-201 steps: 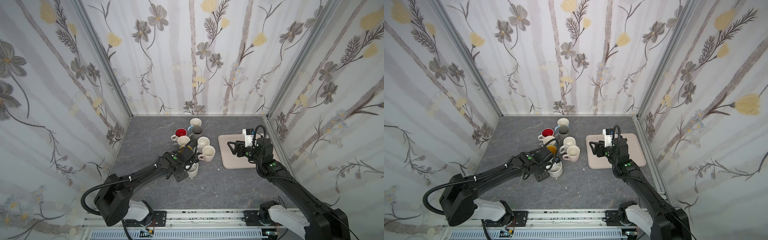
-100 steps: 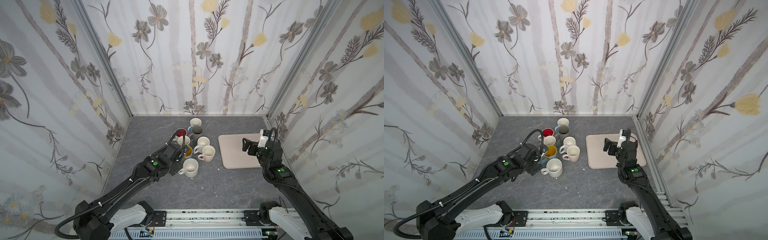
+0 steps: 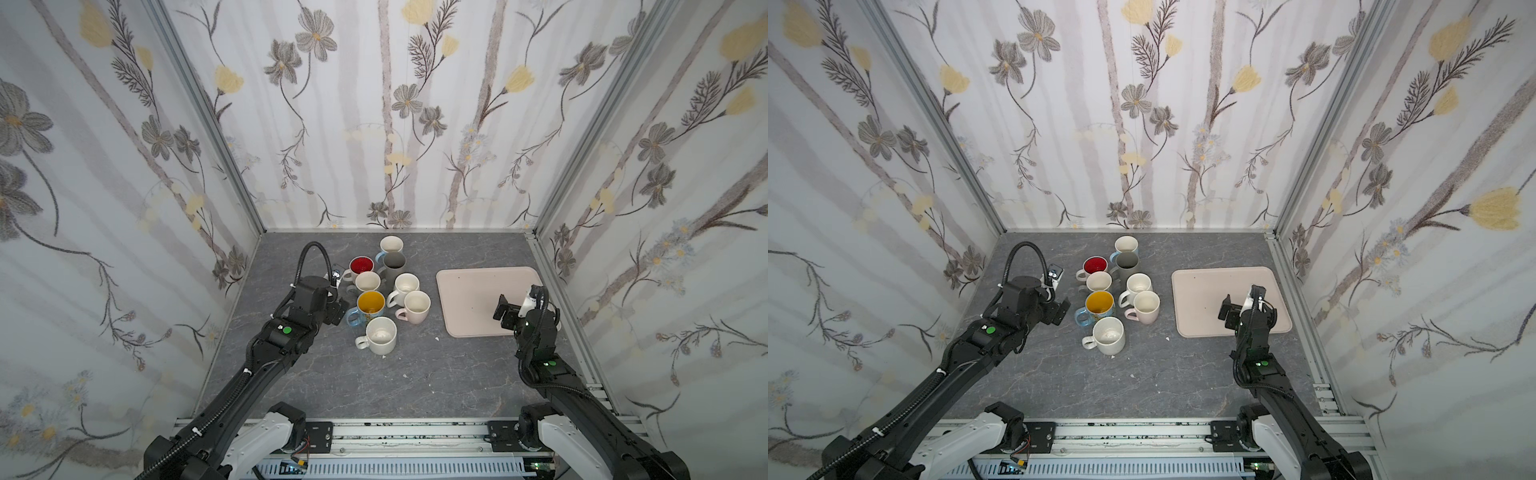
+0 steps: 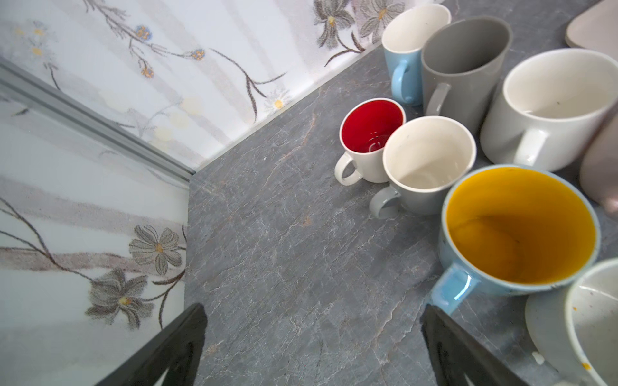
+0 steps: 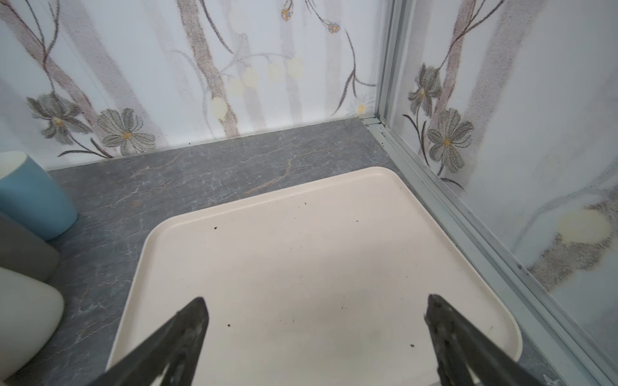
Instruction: Turn the mug right side up
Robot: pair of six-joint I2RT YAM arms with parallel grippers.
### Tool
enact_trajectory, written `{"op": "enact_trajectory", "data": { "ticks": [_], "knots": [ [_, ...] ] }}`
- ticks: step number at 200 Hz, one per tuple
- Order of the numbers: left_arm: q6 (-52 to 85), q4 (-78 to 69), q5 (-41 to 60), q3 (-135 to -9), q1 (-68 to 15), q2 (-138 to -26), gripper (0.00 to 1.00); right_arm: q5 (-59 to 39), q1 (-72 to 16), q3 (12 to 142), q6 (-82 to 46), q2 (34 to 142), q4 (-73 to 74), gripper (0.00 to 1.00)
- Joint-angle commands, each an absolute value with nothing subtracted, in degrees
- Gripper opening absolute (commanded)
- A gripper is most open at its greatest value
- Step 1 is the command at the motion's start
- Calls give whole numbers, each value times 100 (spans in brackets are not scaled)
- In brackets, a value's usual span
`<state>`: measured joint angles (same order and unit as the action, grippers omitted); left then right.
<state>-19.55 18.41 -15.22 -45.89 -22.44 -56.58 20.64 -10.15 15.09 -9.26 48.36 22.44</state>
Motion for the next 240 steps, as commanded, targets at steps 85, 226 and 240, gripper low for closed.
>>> {"op": "enact_trajectory", "data": {
  "ticks": [85,226,240],
  "knots": [
    [190,-2469,-1440,-2408,-1318,-5160,100,1892,-1002,358,-149,5615,5331,100],
    [346,-6480,-2023,-302,-980,-6424,100,1745,-942,114,0,6963,7701,100],
    [360,-6550,-1886,-348,-912,-6558,100,1660,-911,185,37,7010,7614,100]
  ]
}}
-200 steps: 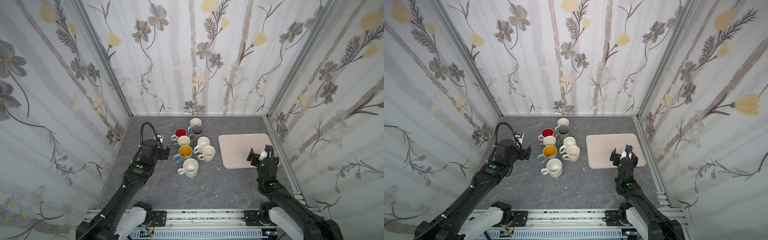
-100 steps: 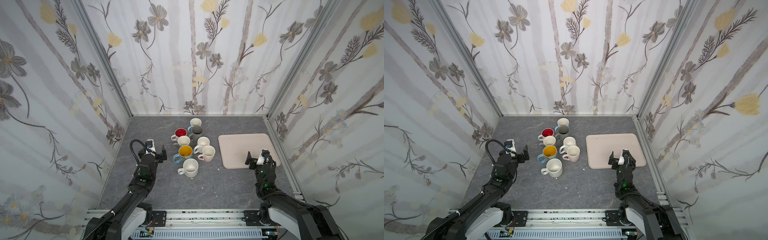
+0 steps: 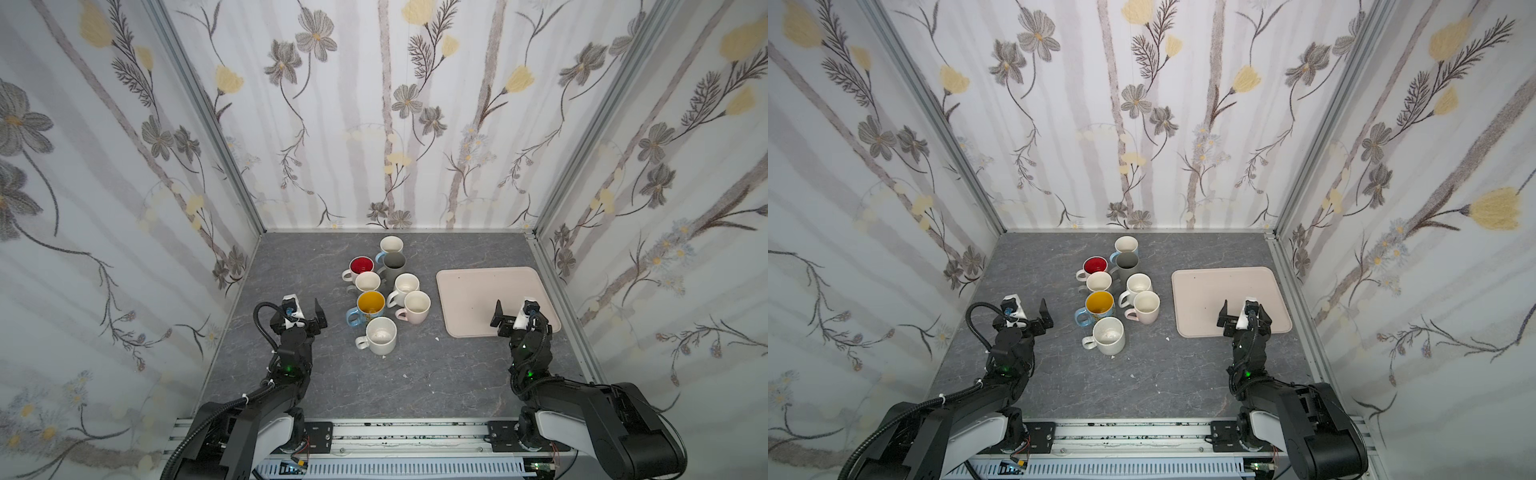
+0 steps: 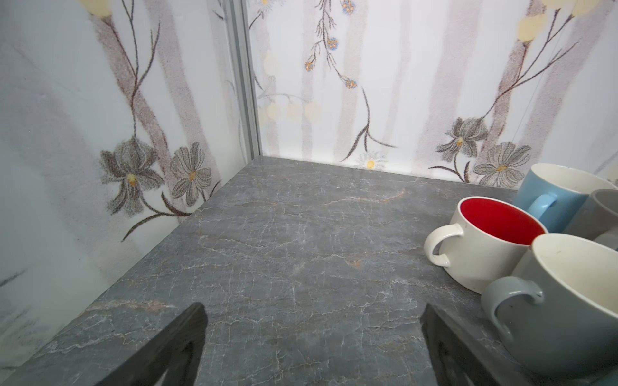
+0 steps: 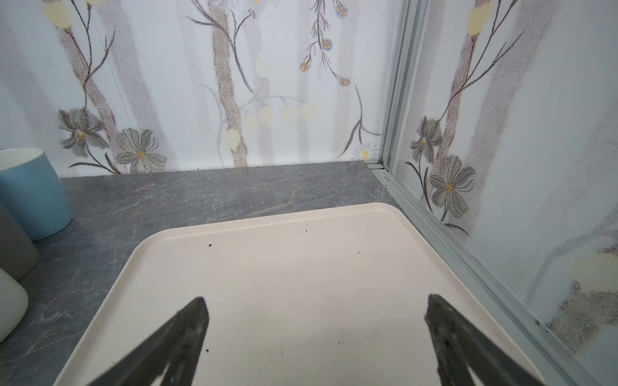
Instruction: Turn the mug right side up
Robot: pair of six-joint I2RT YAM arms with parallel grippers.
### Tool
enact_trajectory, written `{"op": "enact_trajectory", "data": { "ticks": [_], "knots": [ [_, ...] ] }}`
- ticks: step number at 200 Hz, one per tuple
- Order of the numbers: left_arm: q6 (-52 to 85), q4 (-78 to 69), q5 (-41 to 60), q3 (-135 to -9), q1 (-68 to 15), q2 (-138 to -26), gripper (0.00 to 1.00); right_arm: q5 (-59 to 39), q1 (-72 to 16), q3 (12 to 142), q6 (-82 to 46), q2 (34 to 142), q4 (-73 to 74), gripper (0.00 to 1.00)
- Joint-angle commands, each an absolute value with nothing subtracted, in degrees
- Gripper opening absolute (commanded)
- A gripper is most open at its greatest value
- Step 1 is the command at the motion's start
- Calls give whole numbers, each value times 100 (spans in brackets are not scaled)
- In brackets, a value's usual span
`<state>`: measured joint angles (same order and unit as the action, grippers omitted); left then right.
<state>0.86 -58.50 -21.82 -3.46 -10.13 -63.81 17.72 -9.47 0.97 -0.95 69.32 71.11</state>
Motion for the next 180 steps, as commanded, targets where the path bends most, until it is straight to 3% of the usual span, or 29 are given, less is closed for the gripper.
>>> {"op": "enact_trajectory", "data": {
  "ticks": [1,47,92,121,152,180],
  "knots": [
    [356,-6553,-1870,-350,-904,-6566,100,1652,-908,185,41,7012,7613,99],
    [300,-7666,-1567,-369,-741,-7340,100,1315,-761,87,179,7285,8095,100],
    [-114,-8691,-1086,-465,-642,-8359,100,1314,-703,-274,215,8976,10567,100],
    [-113,-10378,-1165,-228,-610,-9495,100,1310,-712,-54,263,8852,10088,100],
    [-45,-9269,-1123,-591,-545,-9173,100,1591,-694,125,161,8788,9727,100],
    [33,-8184,-1101,-1120,-477,-9115,100,1596,-680,744,119,8679,8394,100]
  ]
}}
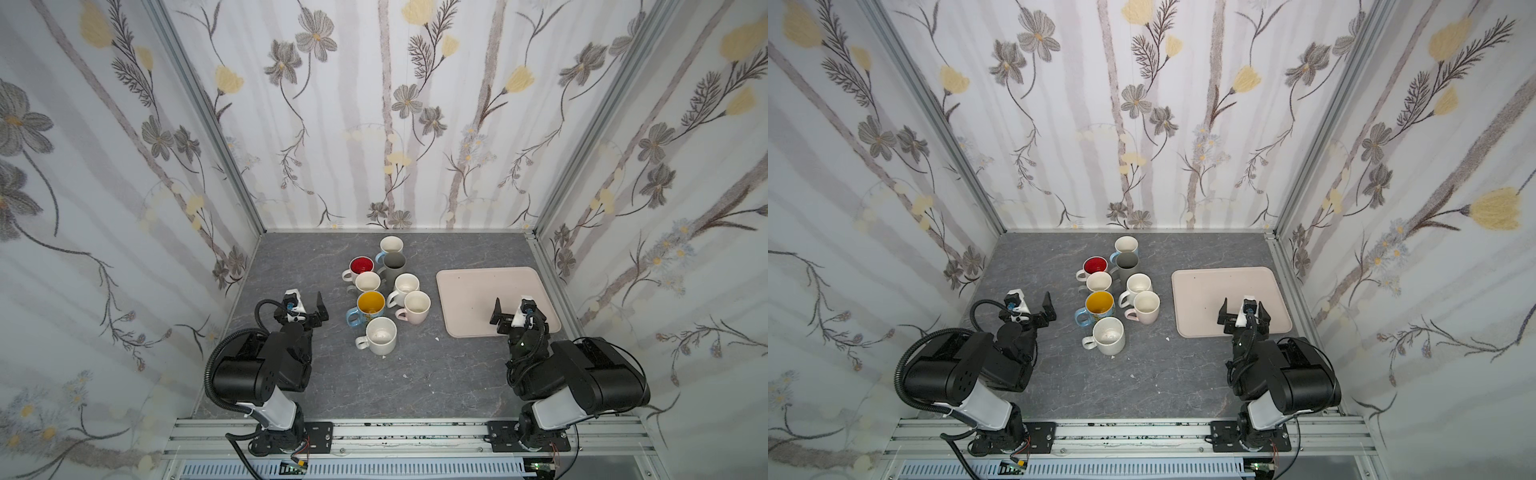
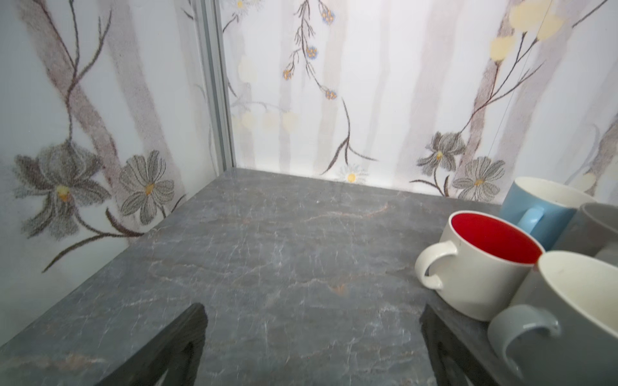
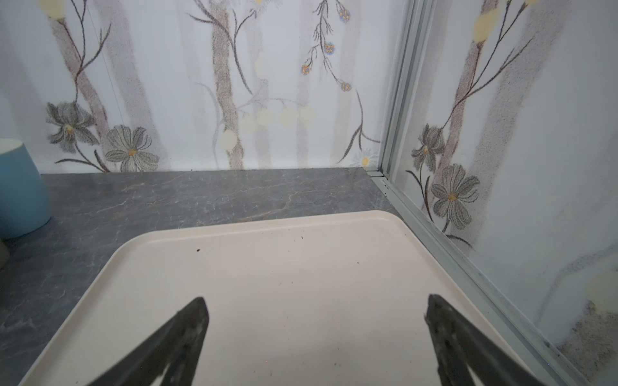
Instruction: Turn the mug right side up
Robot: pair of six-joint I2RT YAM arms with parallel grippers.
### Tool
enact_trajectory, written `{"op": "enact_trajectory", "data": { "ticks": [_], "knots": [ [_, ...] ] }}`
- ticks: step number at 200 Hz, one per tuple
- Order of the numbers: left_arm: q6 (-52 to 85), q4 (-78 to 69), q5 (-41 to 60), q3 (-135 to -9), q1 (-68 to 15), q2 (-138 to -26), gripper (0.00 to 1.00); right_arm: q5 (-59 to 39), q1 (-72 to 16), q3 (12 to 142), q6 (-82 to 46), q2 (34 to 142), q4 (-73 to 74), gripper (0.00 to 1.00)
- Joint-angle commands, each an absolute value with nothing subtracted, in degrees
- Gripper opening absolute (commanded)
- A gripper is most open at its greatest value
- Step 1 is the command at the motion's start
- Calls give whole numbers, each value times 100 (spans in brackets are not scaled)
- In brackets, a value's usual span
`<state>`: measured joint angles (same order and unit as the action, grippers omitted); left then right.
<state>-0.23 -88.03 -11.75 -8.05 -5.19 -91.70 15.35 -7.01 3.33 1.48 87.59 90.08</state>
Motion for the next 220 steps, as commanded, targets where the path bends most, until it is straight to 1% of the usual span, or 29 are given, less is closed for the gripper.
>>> {"op": "enact_trajectory", "data": {
  "ticks": [1,18,37,220],
  "knots": [
    [30,-8153,-1096,-1140,-476,-9119,100,1580,-670,772,112,8677,8345,100],
    [150,-7880,-923,-1277,-354,-9099,100,1344,-454,1039,-96,8648,7748,100],
    [247,-7629,-684,-1392,-210,-9095,100,1218,-345,1105,-198,8651,7610,100],
    [222,-7620,-738,-1398,-237,-9096,100,1213,-341,1107,-194,8648,7619,100]
  ]
}}
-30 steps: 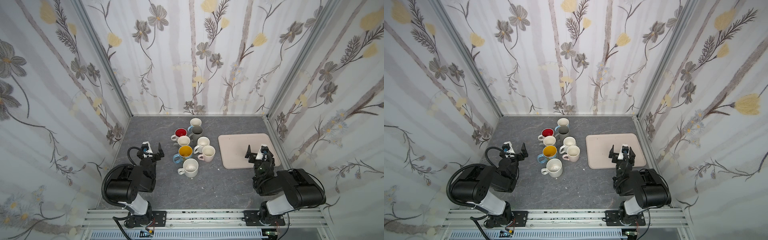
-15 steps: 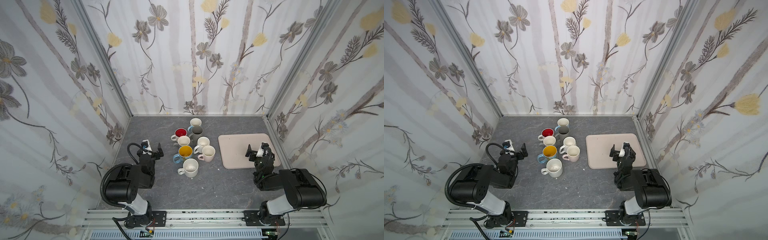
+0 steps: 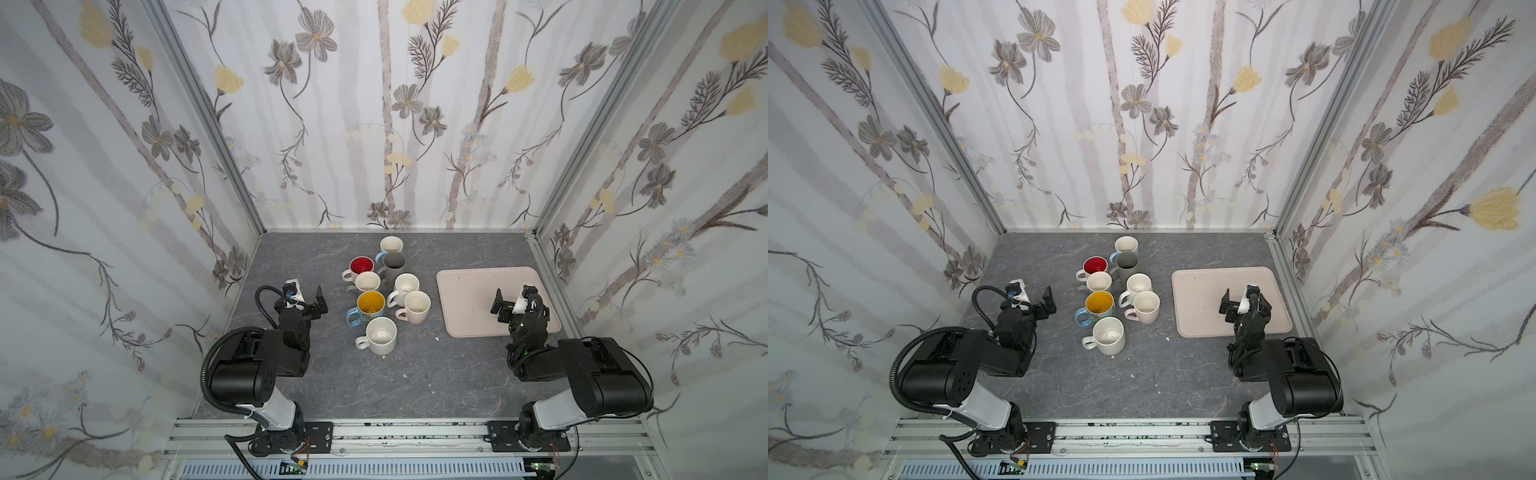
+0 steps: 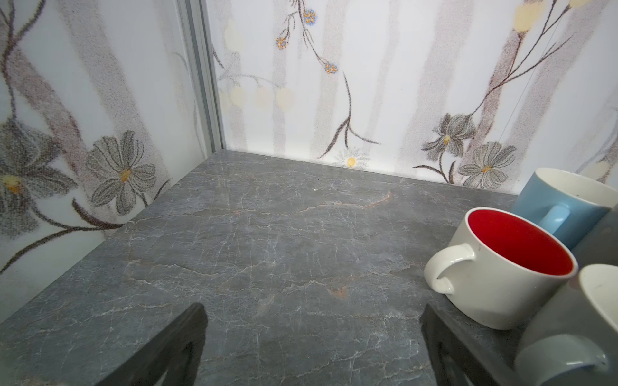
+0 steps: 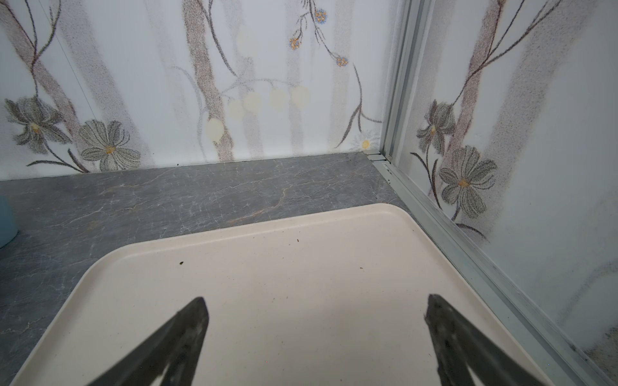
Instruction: Turn the mug right side up
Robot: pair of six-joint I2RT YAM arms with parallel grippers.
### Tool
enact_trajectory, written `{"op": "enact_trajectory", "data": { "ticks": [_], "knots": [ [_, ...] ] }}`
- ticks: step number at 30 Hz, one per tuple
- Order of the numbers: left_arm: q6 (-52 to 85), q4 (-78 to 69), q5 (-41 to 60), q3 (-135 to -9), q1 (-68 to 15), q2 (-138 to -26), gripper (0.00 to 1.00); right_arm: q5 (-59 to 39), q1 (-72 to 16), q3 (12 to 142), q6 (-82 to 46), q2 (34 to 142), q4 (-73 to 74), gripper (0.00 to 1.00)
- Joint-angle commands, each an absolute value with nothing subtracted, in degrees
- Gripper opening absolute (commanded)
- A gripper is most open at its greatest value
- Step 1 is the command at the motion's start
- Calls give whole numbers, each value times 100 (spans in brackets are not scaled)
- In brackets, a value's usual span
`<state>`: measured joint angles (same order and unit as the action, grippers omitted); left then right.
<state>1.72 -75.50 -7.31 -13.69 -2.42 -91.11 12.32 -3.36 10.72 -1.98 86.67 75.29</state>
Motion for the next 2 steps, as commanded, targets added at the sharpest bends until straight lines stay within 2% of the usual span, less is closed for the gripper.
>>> {"op": "enact_trajectory", "data": {
  "ticks": [1,2],
  "knots": [
    [225,-7620,-738,-1402,-237,-9097,100,1217,-337,1107,-194,8648,7620,99],
    [227,-7633,-738,-1397,-239,-9096,100,1211,-334,1103,-201,8648,7620,99]
  ]
}}
